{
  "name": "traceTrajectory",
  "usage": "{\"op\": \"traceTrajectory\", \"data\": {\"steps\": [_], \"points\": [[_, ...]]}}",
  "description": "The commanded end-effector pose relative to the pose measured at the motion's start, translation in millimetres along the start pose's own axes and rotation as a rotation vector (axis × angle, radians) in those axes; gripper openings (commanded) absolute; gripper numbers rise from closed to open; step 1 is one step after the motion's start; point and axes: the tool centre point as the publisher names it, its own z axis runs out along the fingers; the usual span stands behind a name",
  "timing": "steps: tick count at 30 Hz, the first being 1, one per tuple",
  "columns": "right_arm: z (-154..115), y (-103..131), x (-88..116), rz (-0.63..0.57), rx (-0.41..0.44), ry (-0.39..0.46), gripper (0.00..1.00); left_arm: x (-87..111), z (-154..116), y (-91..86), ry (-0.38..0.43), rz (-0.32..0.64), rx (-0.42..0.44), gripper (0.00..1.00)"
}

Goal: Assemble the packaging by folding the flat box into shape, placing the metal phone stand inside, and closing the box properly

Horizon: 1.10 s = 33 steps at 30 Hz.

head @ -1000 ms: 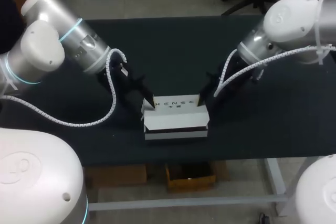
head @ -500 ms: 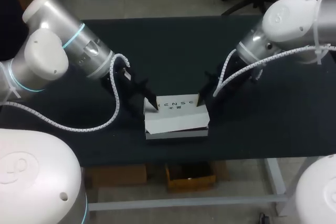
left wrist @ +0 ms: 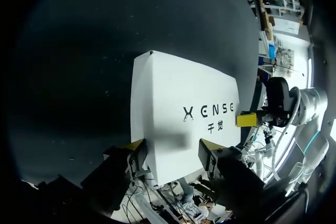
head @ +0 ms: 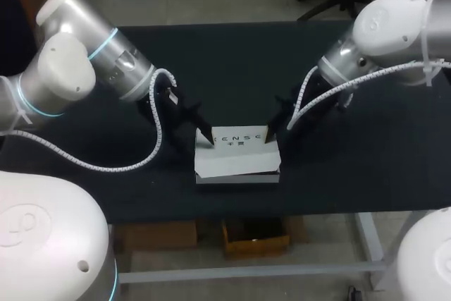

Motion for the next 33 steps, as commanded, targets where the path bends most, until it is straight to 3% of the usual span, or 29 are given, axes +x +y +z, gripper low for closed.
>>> {"op": "traceTrajectory", "data": {"steps": [1, 33], "points": [[2.4, 2.3, 2.8, 0.0, 0.008, 0.0, 0.4, 2.5, 0.0, 0.9, 0.004, 0.002, 0.008, 0.65], [5.1, 9.1, 1.2, -0.008, 0.016, -0.007, 0.42, -18.3, -16.3, 4.0, 0.008, 0.026, 0.103, 0.72]]}}
